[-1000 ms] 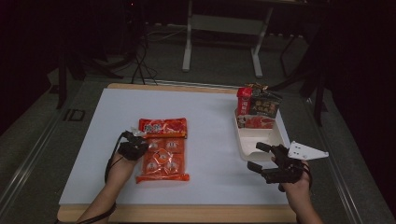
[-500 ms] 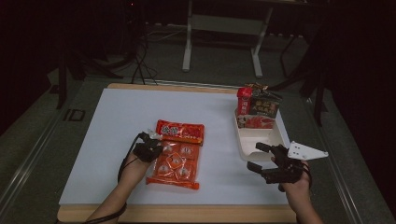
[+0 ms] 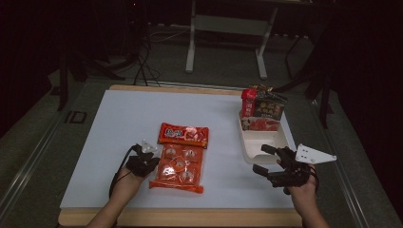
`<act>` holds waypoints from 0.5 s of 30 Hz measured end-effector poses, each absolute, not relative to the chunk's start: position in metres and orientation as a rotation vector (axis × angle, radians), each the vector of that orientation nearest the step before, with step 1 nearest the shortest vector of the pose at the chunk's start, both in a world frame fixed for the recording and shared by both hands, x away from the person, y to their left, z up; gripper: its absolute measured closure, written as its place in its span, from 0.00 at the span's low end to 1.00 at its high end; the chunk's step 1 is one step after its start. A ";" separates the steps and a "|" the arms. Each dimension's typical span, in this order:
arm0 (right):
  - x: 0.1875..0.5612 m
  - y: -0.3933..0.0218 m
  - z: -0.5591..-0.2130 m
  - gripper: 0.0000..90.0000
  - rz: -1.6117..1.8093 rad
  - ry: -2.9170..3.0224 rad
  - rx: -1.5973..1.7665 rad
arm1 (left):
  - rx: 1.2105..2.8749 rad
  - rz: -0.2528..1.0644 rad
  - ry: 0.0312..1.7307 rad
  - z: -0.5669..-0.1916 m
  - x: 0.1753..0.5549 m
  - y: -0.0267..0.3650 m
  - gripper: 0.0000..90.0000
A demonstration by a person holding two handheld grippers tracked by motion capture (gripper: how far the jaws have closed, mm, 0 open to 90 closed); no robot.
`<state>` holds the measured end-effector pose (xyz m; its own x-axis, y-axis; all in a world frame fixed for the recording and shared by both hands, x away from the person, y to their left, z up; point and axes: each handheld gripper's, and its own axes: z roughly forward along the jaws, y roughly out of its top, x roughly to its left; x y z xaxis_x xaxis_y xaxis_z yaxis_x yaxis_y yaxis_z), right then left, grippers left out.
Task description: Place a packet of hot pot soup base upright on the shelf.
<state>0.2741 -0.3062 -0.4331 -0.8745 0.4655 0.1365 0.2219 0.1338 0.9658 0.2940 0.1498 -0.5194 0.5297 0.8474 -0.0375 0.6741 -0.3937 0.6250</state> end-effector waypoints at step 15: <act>0.272 -0.300 -0.432 0.17 1.778 2.223 0.632 | 2.231 0.288 1.207 -0.520 0.272 0.139 1.00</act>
